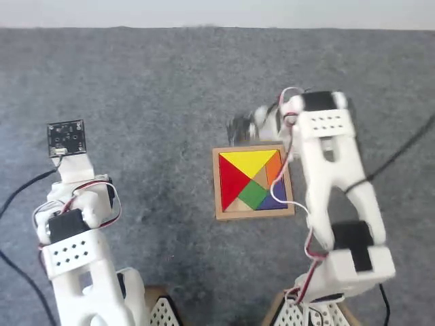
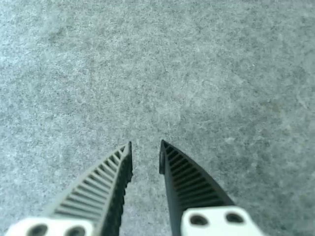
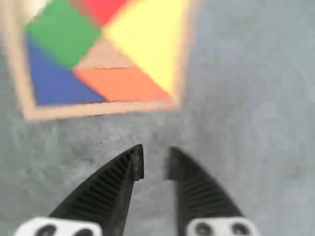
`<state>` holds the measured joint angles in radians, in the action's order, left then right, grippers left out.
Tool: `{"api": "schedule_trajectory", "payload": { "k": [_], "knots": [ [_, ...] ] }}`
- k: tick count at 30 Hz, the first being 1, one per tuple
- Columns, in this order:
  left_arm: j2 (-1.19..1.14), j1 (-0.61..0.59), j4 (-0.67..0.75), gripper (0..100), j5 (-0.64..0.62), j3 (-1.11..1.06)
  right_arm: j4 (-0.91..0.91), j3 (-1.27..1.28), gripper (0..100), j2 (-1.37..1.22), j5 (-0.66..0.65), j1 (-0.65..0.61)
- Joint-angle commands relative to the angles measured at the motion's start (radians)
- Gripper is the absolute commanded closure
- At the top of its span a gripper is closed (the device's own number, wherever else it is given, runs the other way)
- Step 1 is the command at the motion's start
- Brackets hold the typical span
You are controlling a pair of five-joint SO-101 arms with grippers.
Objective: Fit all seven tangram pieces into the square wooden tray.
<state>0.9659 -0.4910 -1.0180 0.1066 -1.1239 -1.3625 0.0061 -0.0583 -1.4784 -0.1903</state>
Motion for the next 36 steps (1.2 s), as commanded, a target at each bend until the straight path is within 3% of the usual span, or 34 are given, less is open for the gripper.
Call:
{"api": "schedule_trajectory", "payload": {
  "k": [1,5,11,16,20,25,31,36],
  "knots": [
    [0.031,0.015,0.026,91,-0.048,0.031,-0.025,-0.028,98.0,0.242,0.608,0.058],
    [0.032,0.081,0.089,91,-0.089,0.004,-0.001,0.203,99.1,0.44,0.798,0.068],
    [0.181,0.114,0.172,91,-0.141,-0.133,0.286,0.781,99.1,0.832,0.982,0.061],
    [0.453,0.207,0.187,91,-0.141,-0.321,0.252,1.099,99.0,1.081,1.016,0.038],
    [0.663,0.325,0.308,91,-0.144,-0.573,0.275,1.244,99.1,1.104,0.982,0.099],
    [0.829,0.341,0.107,91,-0.141,-0.561,0.369,1.384,99.1,1.11,1.08,0.302],
    [0.847,0.319,-0.253,91,-0.14,-0.559,0.352,1.378,99.1,1.159,1.097,0.53],
    [0.848,0.319,-0.244,91,-0.144,-0.559,0.355,1.511,99.0,1.274,1.097,0.644]
  ]
}}
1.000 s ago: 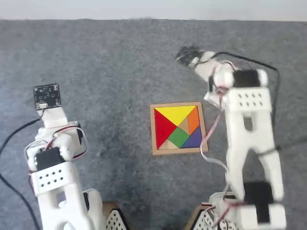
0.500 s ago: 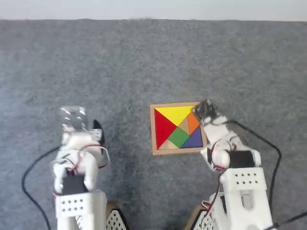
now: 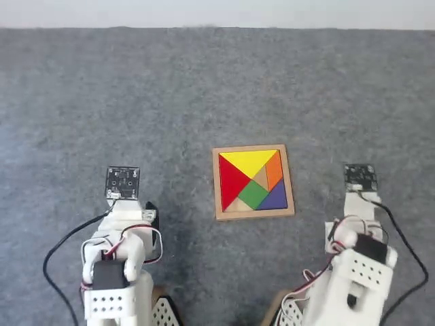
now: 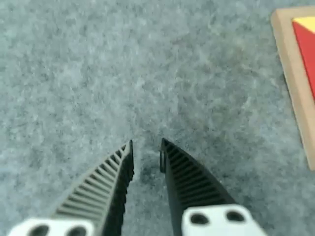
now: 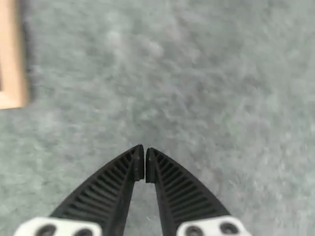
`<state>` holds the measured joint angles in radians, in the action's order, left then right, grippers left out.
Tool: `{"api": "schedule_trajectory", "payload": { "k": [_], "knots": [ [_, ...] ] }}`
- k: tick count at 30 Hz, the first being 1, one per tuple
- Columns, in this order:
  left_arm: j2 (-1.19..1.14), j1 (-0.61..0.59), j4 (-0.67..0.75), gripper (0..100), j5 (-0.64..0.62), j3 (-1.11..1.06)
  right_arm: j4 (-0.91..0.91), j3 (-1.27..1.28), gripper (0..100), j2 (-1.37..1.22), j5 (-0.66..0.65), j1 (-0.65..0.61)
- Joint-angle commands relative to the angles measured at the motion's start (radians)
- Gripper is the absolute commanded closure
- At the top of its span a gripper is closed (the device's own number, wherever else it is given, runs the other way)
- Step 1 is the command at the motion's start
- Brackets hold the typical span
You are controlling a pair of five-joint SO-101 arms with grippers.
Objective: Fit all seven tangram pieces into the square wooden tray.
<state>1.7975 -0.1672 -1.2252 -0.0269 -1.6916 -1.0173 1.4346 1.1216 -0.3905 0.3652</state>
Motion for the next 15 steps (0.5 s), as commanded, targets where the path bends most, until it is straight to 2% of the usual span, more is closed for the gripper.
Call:
{"api": "schedule_trajectory", "payload": {
  "k": [1,9,12,15],
  "knots": [
    [0.018,-0.005,-0.037,91,-0.011,0.008,0.01,0.12,99.0,0.127,0.009,0.11],
    [0.018,-0.006,-0.037,91,-0.011,0.008,0.004,0.256,99.1,0.501,0.009,0.318],
    [0.018,-0.006,-0.037,91,-0.011,0.008,-0.087,0.252,99.1,0.645,0.009,0.34],
    [0.018,-0.006,-0.037,91,-0.011,0.008,-0.251,0.25,99.1,0.702,0.009,0.34]
  ]
}}
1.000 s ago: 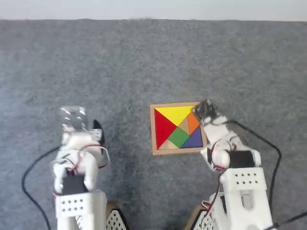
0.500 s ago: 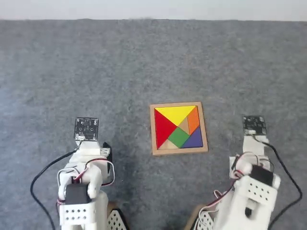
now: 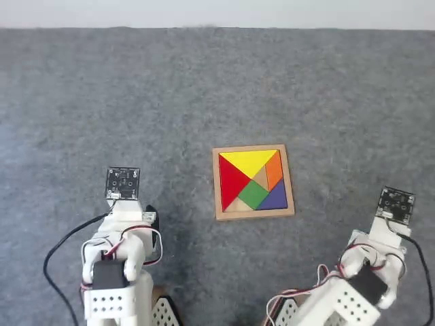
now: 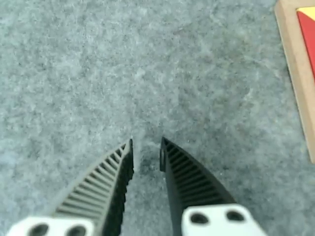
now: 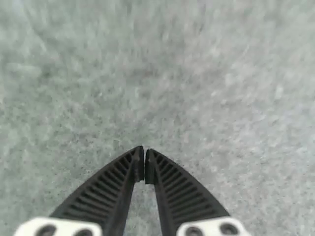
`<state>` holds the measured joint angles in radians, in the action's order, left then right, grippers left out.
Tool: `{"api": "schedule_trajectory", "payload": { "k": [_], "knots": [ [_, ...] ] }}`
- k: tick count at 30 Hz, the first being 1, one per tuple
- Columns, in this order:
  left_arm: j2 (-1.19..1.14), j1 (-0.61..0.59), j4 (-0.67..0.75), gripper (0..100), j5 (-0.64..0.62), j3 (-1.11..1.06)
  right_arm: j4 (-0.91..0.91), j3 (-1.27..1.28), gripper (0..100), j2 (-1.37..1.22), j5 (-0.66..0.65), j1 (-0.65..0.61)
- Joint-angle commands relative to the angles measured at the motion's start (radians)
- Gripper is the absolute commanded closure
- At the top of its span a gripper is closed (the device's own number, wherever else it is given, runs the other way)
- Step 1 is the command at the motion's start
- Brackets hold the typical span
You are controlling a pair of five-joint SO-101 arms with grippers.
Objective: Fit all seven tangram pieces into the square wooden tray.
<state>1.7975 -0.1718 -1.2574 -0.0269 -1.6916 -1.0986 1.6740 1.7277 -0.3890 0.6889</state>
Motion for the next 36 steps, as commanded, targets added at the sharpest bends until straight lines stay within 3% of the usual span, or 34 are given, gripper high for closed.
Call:
{"api": "schedule_trajectory", "payload": {
  "k": [1,36],
  "knots": [
    [0.018,-0.002,-0.005,91,-0.011,0.008,-0.22,0.009,99.1,0.084,0.012,0.016],
    [0.018,-0.002,-0.005,91,-0.011,0.008,-0.203,0.011,99.1,0.065,0.008,0.016]
  ]
}}
